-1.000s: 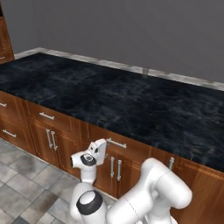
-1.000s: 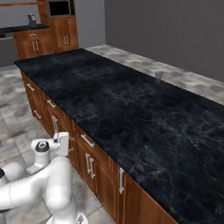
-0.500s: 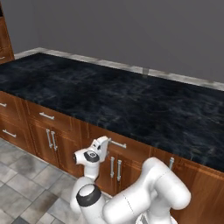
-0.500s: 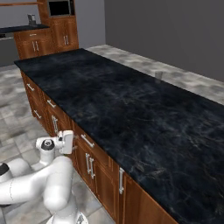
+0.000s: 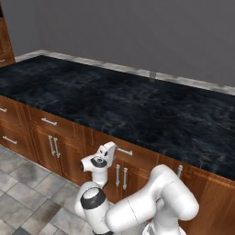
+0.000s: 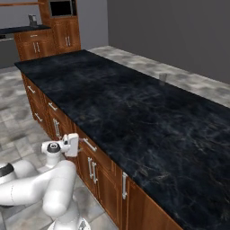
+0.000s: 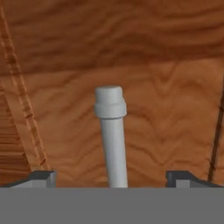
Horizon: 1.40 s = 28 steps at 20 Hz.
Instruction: Take a straw from the drawer in front and place it inside the glass cup on the dining counter.
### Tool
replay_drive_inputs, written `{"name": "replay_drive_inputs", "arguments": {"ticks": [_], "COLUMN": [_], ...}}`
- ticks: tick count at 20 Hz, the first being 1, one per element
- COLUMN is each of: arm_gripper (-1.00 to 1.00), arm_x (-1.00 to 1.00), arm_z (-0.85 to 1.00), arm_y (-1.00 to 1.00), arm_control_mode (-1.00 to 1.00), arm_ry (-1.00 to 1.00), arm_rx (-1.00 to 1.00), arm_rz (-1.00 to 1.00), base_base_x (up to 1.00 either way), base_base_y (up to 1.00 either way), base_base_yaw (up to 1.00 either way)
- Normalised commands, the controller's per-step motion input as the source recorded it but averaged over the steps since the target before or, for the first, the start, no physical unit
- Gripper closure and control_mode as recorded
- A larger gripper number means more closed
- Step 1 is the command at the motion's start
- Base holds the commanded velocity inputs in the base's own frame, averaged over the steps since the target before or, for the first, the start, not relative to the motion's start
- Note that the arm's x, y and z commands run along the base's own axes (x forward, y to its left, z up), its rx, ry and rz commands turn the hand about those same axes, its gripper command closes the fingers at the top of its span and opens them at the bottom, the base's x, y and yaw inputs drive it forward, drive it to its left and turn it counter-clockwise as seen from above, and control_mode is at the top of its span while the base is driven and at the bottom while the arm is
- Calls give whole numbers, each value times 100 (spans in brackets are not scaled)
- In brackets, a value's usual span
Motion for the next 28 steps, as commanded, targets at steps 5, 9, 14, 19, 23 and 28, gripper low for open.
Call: {"name": "replay_drive_inputs", "arguments": {"ticks": [5,9,14,19,23,28], "arm_gripper": [-100,-100,-100,-100,-100,-100], "arm_x": [13,16,15,19,22,25], "arm_z": [-24,-28,-31,-33,-35,-36], "arm_y": [-1,-3,-5,-5,-7,-4], "arm_control_mode": [-100,-100,-100,-100,-100,-100], "arm_ry": [-13,-10,-10,-9,-7,-8], "arm_rx": [-9,-9,-10,-10,-9,-11], "arm_rz": [0,0,0,0,0,0], "base_base_x": [0,0,0,0,0,0], "base_base_y": [0,0,0,0,0,0], "base_base_yaw": [0,0,0,0,0,0]}}
